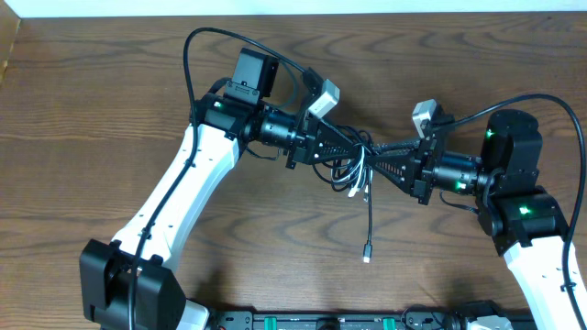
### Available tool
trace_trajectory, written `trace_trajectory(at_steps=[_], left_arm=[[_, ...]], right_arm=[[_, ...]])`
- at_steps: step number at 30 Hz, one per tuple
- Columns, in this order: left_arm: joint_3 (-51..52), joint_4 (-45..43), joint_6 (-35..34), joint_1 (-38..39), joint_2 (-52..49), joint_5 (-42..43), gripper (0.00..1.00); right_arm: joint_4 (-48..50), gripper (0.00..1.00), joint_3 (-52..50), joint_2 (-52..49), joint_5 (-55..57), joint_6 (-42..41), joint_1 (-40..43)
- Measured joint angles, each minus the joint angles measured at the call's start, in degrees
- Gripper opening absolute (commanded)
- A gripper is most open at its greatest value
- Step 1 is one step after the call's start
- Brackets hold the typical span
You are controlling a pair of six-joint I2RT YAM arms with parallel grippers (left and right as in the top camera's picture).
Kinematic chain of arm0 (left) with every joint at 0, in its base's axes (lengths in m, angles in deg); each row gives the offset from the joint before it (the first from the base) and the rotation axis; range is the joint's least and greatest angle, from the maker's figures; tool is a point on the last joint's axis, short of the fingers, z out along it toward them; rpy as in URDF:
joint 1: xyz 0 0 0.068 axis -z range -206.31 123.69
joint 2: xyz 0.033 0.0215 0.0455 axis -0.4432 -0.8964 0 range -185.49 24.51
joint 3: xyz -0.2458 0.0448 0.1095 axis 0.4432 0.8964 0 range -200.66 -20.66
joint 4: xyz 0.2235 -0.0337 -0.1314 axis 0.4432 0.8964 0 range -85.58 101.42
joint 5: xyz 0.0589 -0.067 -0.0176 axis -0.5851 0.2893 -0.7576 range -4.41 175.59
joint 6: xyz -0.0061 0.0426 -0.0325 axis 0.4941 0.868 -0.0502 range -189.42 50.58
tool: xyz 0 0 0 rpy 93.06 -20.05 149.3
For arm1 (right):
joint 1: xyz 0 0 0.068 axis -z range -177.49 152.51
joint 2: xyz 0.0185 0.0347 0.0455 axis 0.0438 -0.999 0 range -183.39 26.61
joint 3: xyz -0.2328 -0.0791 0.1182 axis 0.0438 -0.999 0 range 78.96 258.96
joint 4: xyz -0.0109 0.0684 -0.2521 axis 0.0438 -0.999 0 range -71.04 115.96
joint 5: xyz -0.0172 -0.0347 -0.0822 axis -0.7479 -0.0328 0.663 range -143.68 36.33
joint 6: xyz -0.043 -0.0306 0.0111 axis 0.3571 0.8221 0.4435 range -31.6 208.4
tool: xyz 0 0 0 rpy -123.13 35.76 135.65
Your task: Untangle cables
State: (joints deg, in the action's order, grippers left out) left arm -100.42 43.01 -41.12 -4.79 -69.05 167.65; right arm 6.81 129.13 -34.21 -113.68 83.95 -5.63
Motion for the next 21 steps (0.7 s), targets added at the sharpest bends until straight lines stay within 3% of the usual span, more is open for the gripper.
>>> trace_trajectory(at_steps=[3, 12, 21], left_arm=[[0.0, 0.0, 0.0, 0.0, 0.0, 0.6, 0.08], [0.0, -1.7, 0.0, 0.0, 0.0, 1.5, 0.07], [0.0, -8.0, -3.5, -0.6, 0.0, 3.9, 0.08]], right_arm=[[1.6, 0.01, 0.0, 0.0, 0.0, 0.4, -0.4], [1.6, 0.01, 0.1, 0.0, 0.9, 0.5, -0.7], [-5.5, 0.01, 0.3, -0.5, 0.4, 5.0, -1.3]])
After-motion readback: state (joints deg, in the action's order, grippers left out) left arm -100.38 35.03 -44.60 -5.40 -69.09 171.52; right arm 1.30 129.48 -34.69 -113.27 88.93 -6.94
